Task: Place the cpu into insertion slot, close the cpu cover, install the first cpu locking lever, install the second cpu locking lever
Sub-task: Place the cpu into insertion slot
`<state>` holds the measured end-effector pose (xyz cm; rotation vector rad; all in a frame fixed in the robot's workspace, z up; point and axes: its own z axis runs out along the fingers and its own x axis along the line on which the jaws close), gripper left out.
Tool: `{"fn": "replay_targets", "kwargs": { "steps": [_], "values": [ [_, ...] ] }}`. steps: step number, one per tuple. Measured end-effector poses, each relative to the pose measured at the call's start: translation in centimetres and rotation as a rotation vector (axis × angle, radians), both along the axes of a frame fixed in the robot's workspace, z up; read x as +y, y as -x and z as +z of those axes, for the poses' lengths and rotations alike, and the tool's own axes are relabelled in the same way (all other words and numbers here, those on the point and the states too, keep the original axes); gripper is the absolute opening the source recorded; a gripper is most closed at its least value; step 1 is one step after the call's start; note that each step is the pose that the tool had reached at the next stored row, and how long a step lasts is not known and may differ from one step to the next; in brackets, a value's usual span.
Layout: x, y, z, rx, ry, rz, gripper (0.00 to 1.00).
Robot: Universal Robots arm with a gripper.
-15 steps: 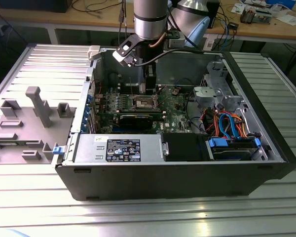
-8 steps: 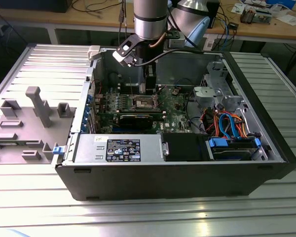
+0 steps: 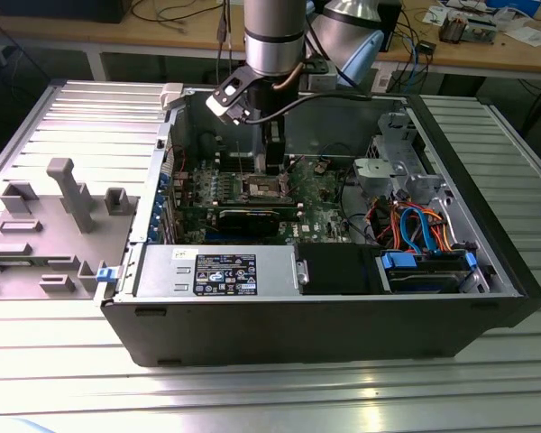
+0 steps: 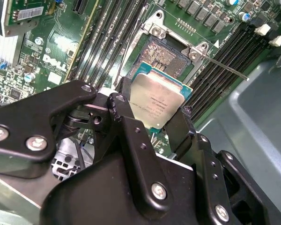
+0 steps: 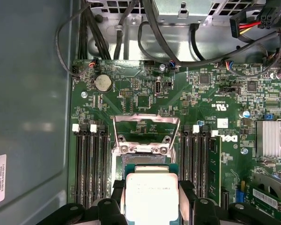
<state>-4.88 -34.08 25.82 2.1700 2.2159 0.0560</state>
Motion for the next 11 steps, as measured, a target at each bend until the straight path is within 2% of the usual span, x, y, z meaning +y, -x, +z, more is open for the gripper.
{"fn": "replay_targets", "kwargs": {
  "steps": [6, 10, 11],
  "values": [
    [0.12, 0.00, -1.24, 0.0000, 0.0001, -0.005, 0.54],
    [0.17, 0.01, -2.24, 0.0000, 0.0001, -0.018, 0.54],
    [0.17, 0.12, -2.71, 0.0000, 0.0001, -0.018, 0.54]
  ]
}}
